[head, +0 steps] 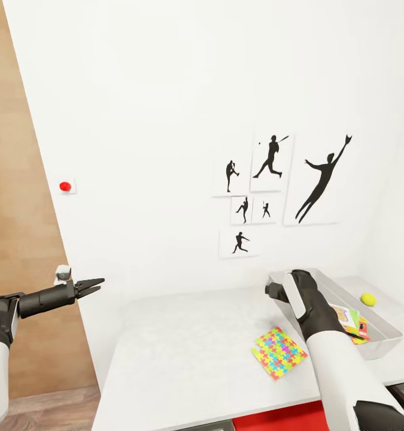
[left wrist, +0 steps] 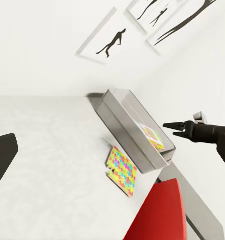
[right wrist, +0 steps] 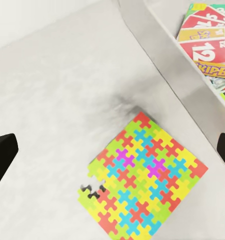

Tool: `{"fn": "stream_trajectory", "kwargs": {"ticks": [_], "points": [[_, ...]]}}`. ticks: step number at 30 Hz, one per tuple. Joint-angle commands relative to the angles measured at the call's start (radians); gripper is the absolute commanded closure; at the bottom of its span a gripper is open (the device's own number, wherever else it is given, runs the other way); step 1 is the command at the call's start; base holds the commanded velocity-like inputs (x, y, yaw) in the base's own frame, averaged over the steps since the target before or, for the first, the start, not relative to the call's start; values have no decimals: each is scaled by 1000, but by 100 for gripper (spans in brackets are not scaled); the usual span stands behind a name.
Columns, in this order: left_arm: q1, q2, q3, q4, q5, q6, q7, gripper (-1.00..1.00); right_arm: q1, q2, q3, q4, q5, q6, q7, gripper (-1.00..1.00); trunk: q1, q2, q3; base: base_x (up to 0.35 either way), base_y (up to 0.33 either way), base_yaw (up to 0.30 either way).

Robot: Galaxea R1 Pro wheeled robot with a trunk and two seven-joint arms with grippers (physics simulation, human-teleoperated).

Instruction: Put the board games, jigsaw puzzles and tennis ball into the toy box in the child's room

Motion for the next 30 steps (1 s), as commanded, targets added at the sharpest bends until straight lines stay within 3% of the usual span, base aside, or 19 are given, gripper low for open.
{"fn": "stream_trajectory", "kwargs": {"ticks": [1,22,30], "points": [[-1,-1,4,0,-10,11,-8,-100,-2,2,-2,-1,-10,2,-9,-100,4,-8,-4,0,0,0],[-1,-2,3,0,-10,11,-8,-100,-31,3,-1,11,-10,-28,-9,-100,85,-155,-70,0,0,0],[-1,-2,4,0,-10,11,-8,-100,-86,4,-1,107,-10,-63,-8,-100,115,-211,-95,0,0,0]]}}
